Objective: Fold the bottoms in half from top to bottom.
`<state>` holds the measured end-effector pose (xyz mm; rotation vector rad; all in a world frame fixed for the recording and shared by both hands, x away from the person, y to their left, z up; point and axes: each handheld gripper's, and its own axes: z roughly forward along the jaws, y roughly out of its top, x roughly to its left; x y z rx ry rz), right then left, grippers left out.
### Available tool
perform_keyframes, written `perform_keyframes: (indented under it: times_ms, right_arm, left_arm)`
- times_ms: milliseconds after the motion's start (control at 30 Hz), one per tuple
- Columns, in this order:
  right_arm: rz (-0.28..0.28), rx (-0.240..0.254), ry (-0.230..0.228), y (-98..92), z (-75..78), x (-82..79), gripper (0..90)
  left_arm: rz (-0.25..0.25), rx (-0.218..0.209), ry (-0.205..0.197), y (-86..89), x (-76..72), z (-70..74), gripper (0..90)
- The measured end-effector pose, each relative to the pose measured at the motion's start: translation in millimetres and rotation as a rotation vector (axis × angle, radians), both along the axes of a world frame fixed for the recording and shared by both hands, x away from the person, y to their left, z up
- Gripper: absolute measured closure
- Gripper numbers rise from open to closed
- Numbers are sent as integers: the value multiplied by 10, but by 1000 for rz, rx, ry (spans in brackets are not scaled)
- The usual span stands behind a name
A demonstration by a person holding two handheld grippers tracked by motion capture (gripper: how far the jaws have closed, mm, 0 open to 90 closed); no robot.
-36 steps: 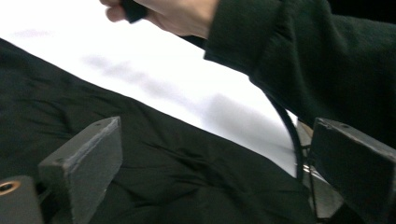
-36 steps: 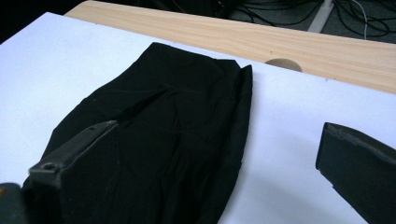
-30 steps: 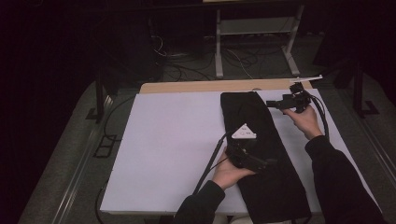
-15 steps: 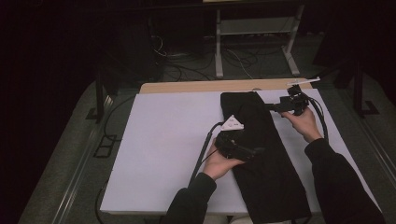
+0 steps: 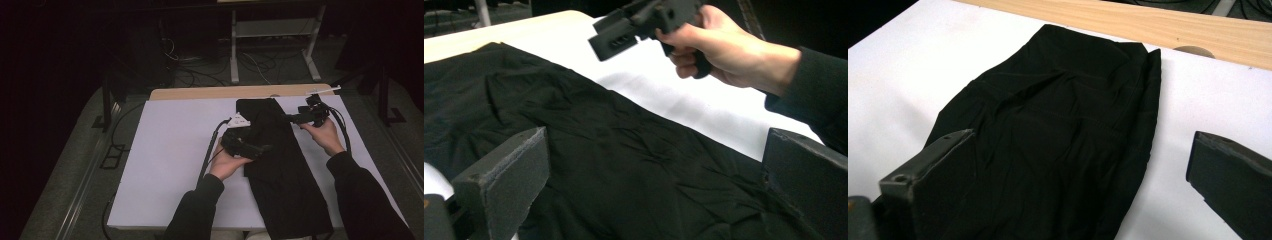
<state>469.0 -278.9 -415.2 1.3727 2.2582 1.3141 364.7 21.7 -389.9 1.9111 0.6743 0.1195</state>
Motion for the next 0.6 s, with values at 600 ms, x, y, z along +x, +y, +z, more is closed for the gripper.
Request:
perform_keyframes:
  times_ms: [600]
  right_arm:
    - [1,11,12,-50,-35,-23,0]
  left_arm:
    - [71,46,4,135,365,-73,0]
